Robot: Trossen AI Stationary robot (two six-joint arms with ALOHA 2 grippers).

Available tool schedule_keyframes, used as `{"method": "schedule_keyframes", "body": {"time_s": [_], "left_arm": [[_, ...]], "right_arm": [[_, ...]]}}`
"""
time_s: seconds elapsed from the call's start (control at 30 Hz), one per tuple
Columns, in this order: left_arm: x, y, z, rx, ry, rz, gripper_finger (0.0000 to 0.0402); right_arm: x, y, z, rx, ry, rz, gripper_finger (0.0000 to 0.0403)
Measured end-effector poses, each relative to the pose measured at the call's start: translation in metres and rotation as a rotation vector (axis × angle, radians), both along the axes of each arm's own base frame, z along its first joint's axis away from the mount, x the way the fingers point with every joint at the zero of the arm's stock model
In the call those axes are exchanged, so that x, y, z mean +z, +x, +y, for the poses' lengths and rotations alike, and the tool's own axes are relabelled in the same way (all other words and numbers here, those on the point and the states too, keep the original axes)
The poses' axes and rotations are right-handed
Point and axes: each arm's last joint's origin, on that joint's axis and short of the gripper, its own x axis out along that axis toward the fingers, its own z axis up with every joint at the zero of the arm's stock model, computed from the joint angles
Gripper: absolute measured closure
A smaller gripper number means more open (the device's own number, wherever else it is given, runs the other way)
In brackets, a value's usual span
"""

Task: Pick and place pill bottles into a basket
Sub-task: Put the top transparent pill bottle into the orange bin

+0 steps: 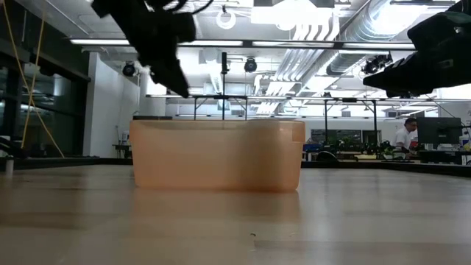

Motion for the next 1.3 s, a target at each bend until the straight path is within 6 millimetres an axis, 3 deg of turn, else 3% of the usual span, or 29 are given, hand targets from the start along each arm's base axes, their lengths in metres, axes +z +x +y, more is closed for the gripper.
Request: {"method": "schedule_keyframes", "body": {"time_s": [0.2, 0.43, 0.57, 0.77, 1.03, 1.3], "left_arm": [[0.014, -0.016, -0.03, 0.007, -0.114, 0.237, 0.0195], [0.016, -0.041, -0.064, 0.238, -0.546, 0.59, 0.0195], [0.016, -0.057, -0.079, 0.395, -0.697, 0.815, 0.0195], [0.016, -0.07, -0.096, 0.685, -0.711, 0.964, 0.0195], [0.005, -0.071, -0.125, 0.715, -0.629, 1.019, 0.0195], [-0.015, -0.058, -0.13, 0.664, -0.565, 1.08, 0.0195]], "right_arm": [[-0.001, 0.0, 0.0, 0.0, -0.001, 0.007, 0.0396], [-0.001, 0.0, 0.0, -0.001, -0.001, 0.007, 0.0396], [-0.001, 0.0, 0.0, -0.001, -0.001, 0.008, 0.0396], [-0.001, 0.0, 0.0, -0.001, -0.001, 0.01, 0.0396], [-0.001, 0.001, 0.0, 0.001, -0.009, 0.013, 0.0396], [-0.001, 0.001, 0.0, 0.001, -0.009, 0.013, 0.0396]]}}
